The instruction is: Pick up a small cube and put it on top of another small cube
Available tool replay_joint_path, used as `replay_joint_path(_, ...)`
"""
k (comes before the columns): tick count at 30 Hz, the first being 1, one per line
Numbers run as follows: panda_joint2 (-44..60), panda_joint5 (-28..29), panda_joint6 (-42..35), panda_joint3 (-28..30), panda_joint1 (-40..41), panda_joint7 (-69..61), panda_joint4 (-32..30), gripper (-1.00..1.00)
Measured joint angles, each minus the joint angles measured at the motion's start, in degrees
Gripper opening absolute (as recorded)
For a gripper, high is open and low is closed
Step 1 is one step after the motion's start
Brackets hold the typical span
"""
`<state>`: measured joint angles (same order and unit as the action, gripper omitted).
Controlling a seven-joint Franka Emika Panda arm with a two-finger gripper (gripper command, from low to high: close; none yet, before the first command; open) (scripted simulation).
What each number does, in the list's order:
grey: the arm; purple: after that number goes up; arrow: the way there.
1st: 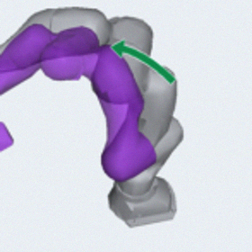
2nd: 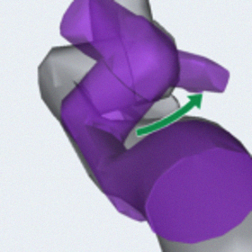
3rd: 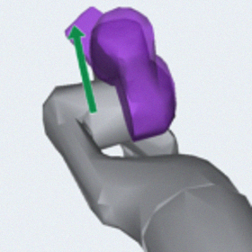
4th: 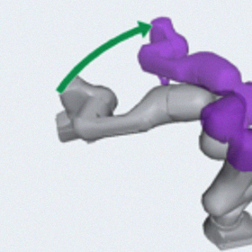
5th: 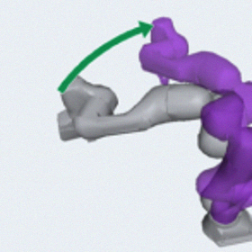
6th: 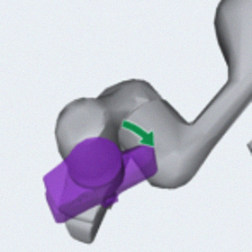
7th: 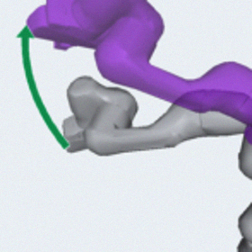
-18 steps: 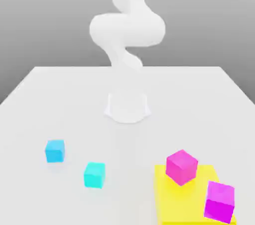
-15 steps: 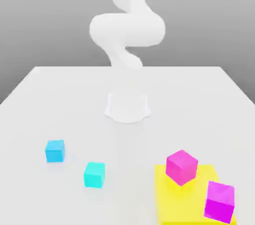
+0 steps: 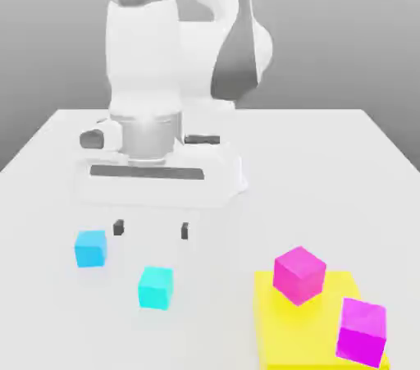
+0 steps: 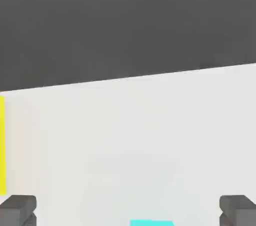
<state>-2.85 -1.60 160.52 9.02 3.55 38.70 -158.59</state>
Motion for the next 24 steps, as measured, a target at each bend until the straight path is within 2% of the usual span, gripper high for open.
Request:
replay_joint_path(4,8.3,-1.8,6.0,-0.5,1.2,-2.0,-2.2,0.0)
replay_joint_path(9,18.7,-5.9,14.4,-6.2,5.9,-5.1,-0.5,0.0)
replay_joint_path(10,19.7,-6.1,15.2,-6.9,6.5,-5.3,-0.3,-1.0)
replay_joint_path(17,19.5,-5.8,15.0,-6.8,6.5,-5.1,-0.3,-1.0)
replay_joint_path(24,6.4,0.1,4.3,-3.6,4.2,-1.0,-2.7,-1.0)
